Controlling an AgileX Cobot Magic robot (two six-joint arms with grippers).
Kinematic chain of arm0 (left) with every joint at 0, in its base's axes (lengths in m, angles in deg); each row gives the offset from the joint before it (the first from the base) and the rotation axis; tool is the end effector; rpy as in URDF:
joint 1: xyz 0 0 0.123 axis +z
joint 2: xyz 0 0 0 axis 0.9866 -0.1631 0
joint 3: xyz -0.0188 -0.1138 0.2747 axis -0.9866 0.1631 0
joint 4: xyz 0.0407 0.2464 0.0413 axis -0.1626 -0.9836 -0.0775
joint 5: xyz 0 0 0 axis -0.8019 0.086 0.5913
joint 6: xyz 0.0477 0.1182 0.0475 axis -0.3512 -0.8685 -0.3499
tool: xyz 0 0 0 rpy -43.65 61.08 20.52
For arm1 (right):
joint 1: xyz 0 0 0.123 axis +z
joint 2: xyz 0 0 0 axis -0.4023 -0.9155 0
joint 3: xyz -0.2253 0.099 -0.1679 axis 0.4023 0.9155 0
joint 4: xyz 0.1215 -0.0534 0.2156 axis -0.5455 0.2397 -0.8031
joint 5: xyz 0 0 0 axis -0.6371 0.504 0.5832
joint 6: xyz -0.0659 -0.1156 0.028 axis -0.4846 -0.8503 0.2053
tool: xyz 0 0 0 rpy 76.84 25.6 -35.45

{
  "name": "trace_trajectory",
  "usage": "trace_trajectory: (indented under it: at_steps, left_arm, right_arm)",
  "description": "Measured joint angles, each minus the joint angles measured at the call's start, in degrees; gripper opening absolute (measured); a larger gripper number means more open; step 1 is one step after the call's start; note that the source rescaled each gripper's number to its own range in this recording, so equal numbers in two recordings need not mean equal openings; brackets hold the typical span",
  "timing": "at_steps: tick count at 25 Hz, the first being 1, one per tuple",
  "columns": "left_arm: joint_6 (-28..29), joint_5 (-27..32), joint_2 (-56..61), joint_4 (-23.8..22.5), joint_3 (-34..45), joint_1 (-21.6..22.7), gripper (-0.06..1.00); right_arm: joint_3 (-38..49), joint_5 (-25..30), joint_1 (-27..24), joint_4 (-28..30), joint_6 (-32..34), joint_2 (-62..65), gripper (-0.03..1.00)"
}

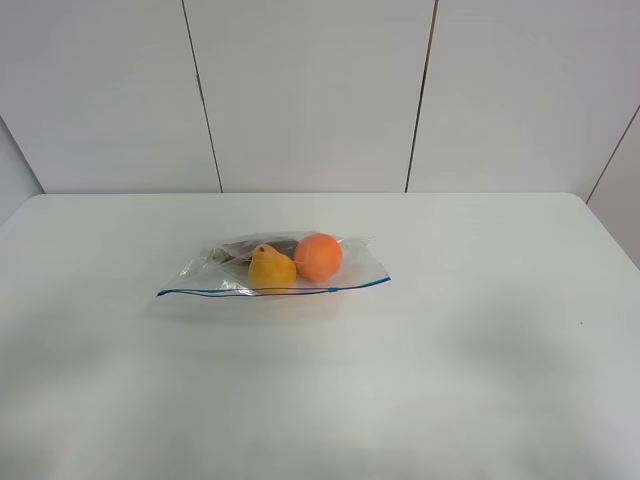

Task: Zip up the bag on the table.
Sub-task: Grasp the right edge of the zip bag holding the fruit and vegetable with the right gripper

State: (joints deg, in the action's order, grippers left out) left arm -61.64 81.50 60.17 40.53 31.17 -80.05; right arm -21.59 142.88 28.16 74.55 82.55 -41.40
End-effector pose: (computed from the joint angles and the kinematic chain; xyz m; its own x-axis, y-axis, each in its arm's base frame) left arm 0.0228 -0.0084 0.2534 -0.4665 -0.0110 -0.8845 0.0435 0.9984 -0.0354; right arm 0.0245 0.0093 0.2598 -0.4335 0.0501 -0.8997 -0.0899 0.9911 0.0985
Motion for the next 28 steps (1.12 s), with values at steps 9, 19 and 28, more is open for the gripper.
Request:
trace_trajectory:
  at_steps: [9,19,28]
  left_arm:
    - [0.0,0.0,0.0,0.0,0.0,0.0,0.89]
    - [0.0,0.0,0.0,0.0,0.0,0.0,0.89]
    - [0.0,0.0,0.0,0.0,0.0,0.0,0.89]
  right_arm:
    - [0.0,0.0,0.0,0.0,0.0,0.0,0.92]
    - [0.0,0.0,0.0,0.4,-0.5,0.0,0.92]
    - [0.0,0.0,0.0,0.6,-0.7,0.0,0.92]
